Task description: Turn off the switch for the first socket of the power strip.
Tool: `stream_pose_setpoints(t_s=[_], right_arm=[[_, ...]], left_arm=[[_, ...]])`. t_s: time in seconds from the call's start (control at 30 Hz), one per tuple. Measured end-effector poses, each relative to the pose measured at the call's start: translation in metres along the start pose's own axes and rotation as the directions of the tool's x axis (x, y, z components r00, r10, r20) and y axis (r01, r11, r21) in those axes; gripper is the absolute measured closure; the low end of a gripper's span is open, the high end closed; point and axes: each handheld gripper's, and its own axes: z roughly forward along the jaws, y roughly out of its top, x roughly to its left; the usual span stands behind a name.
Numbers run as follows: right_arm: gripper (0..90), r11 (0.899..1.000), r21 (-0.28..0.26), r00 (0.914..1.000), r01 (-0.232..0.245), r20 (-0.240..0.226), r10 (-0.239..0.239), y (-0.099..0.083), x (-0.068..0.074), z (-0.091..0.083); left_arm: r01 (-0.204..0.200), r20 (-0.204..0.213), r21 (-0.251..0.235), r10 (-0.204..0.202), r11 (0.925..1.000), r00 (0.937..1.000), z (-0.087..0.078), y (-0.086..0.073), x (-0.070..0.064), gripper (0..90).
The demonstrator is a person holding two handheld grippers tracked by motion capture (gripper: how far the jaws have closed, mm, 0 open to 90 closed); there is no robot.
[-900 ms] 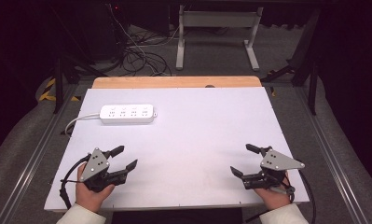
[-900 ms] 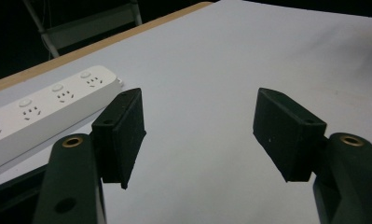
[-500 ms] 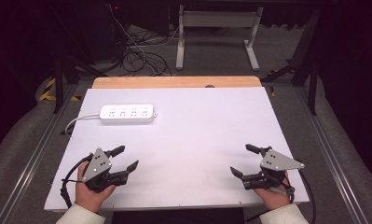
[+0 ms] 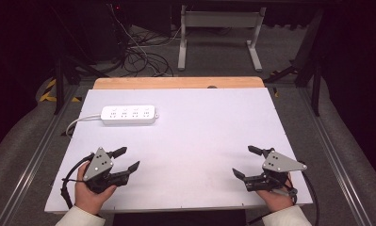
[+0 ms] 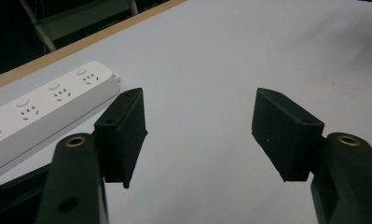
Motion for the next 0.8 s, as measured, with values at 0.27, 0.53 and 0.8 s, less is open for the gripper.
stream_pose_setpoints(t_s=[0.27, 0.53, 0.8], right_arm=[[9.1, 1.0, 0.003, 0.9999, -0.008, 0.012, 0.008, 0.0, -0.003, 0.002], [9.1, 1.0, 0.007, 0.9996, -0.027, 0.007, 0.027, -0.002, -0.004, 0.001], [9.2, 1.0, 0.012, 0.9991, -0.026, 0.032, 0.026, -0.004, -0.005, -0.005]], left_arm=[[-0.009, 0.014, 0.031, 0.008, 0.9995, 0.9999, 0.001, 0.012, 0.012, 38.2], [0.012, 0.081, 0.073, -0.018, 0.9973, 0.9965, 0.004, 0.026, 0.03, 42.8], [0.016, 0.079, 0.093, -0.023, 0.9956, 0.9966, 0.006, 0.038, 0.045, 45.0]])
